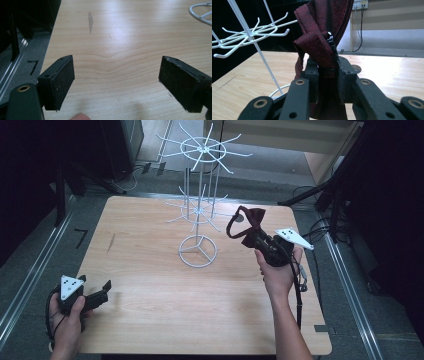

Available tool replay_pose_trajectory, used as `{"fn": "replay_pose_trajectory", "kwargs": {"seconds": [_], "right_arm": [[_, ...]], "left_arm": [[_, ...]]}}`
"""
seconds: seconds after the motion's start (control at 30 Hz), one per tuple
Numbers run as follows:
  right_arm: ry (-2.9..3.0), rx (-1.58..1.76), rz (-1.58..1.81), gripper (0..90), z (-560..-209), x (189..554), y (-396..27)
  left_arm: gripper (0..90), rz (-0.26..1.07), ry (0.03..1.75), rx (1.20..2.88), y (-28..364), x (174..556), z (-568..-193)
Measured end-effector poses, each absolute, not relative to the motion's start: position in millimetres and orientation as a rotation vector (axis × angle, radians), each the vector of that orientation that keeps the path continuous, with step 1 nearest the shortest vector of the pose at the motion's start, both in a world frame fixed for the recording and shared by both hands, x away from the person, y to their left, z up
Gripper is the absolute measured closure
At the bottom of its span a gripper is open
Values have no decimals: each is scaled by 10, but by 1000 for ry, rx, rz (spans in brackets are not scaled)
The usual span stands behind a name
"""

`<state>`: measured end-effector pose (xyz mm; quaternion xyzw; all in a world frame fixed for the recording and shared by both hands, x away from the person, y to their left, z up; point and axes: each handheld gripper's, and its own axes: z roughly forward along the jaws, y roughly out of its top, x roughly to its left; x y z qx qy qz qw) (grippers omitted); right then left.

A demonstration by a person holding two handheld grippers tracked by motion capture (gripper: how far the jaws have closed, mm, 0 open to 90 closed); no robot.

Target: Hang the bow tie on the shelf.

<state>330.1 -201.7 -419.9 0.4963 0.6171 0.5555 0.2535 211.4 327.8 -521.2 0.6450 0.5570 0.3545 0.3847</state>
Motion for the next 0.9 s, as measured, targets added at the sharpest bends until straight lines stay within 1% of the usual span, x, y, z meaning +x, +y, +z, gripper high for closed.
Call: {"fn": "replay_pose_trajectory", "kwargs": {"seconds": [0.07, 0.9], "right_arm": [[1678, 1345, 1515, 748, -4195, 3295, -2003], [1719, 1298, 1527, 746, -4196, 3252, -1823]], "left_arm": [[142, 926, 1403, 1632, 3263, 2108, -5212], [141, 905, 1424, 1627, 3263, 2115, -5213]]}}
